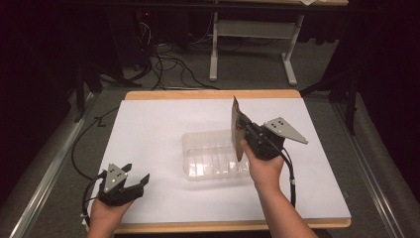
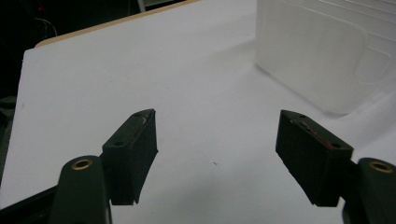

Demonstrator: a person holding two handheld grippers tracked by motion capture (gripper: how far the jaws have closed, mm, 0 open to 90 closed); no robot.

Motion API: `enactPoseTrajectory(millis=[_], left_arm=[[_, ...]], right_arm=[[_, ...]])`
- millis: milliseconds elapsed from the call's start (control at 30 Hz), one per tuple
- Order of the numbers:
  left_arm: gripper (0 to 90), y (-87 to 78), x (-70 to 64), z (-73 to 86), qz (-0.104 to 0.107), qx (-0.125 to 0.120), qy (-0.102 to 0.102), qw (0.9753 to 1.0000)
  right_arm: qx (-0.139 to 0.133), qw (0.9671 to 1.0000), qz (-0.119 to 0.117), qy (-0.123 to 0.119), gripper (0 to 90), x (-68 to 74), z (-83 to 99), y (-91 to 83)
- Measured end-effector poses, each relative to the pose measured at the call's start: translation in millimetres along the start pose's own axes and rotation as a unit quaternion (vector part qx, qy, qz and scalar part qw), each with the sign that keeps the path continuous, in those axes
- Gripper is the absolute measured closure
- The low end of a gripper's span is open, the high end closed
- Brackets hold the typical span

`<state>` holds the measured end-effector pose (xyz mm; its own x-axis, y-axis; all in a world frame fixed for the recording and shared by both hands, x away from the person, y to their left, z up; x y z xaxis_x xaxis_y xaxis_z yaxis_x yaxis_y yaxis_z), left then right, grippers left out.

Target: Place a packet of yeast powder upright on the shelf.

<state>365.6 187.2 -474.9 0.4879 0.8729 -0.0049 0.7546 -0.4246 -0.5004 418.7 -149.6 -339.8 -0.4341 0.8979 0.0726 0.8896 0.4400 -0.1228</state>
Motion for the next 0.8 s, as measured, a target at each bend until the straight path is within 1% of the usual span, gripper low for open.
enactPoseTrajectory(millis=[67, 133, 200, 267, 300, 600, 800], left_arm=[[29.9, 0.4, 0.4, -0.1, 0.000, 0.000, 0.000, 1.0000], [29.9, 0.8, 0.7, 0.0, -0.001, 0.000, 0.001, 1.0000], [29.9, 1.3, -0.1, 0.4, 0.001, 0.002, 0.001, 1.0000], [29.9, 1.4, -0.7, 0.5, 0.000, 0.004, 0.003, 1.0000], [29.9, 1.9, -1.3, 0.6, 0.000, 0.004, 0.004, 1.0000], [30.0, 2.4, -0.3, 0.7, -0.001, 0.004, 0.003, 1.0000], [30.0, 2.2, -0.7, 0.8, 0.000, 0.004, 0.004, 1.0000]], right_arm=[[-0.001, 1.0000, -0.001, -0.002, 90.0, -0.6, 1.6, -1.4], [0.003, 1.0000, 0.001, -0.001, 90.0, -1.2, 4.3, -1.5], [0.006, 1.0000, 0.001, 0.006, 90.0, -2.2, 9.2, -1.2], [0.008, 1.0000, 0.001, 0.005, 90.0, -2.9, 11.3, -1.0], [0.011, 0.9999, 0.001, 0.011, 90.0, -4.5, 16.3, -0.2], [0.020, 0.9998, 0.001, 0.010, 90.0, -9.7, 28.9, -0.9], [0.033, 0.9994, 0.002, 0.005, 90.0, -11.7, 42.4, -1.7]])
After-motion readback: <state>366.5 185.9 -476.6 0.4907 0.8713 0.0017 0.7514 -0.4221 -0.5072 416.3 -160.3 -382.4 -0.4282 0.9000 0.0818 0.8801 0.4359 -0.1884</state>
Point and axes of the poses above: each handheld gripper's, and its own axes: y roughly forward along the jaws, z roughly out of its underside, x roughly to its left, the point moved 8 cm from there along y, roughly forward along the jaws, and after that the axes turned 5 degrees about -y, right-handed, at the moved point
